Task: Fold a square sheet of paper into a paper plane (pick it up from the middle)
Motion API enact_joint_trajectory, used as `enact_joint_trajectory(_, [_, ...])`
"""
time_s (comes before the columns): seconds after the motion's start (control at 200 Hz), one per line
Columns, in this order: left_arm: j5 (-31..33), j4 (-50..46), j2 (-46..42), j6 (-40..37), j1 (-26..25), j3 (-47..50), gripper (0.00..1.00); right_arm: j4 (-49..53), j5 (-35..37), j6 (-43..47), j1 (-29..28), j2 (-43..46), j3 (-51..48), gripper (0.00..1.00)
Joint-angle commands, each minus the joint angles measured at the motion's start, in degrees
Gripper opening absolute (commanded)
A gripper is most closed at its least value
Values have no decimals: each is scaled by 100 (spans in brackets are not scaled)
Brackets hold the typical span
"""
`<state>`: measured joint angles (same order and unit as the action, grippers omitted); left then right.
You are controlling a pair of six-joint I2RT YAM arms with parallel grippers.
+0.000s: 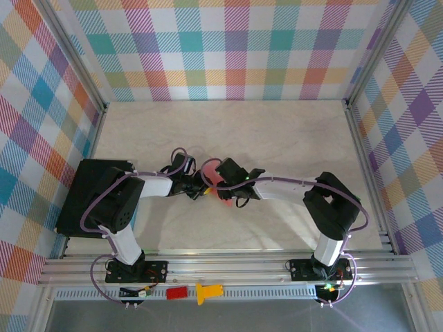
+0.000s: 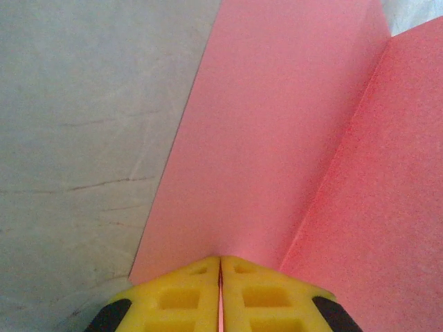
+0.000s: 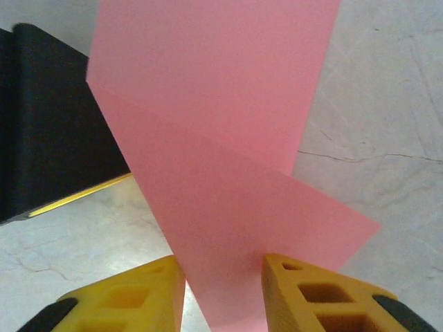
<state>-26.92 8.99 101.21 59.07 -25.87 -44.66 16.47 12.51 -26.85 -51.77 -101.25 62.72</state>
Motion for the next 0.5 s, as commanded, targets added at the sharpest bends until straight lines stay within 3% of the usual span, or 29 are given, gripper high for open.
enact_joint_trajectory(0.0, [38, -266, 121, -70, -65, -103, 9, 479, 494, -203, -151, -160, 179, 38])
enact_joint_trajectory(0.22, [10, -267, 143, -71, -68, -113, 9, 670, 709, -398, -272, -373, 352, 40])
enact_joint_trajectory(0.495, [2, -285, 153, -71, -68, -119, 9, 904, 1154, -540, -356, -666, 669, 32])
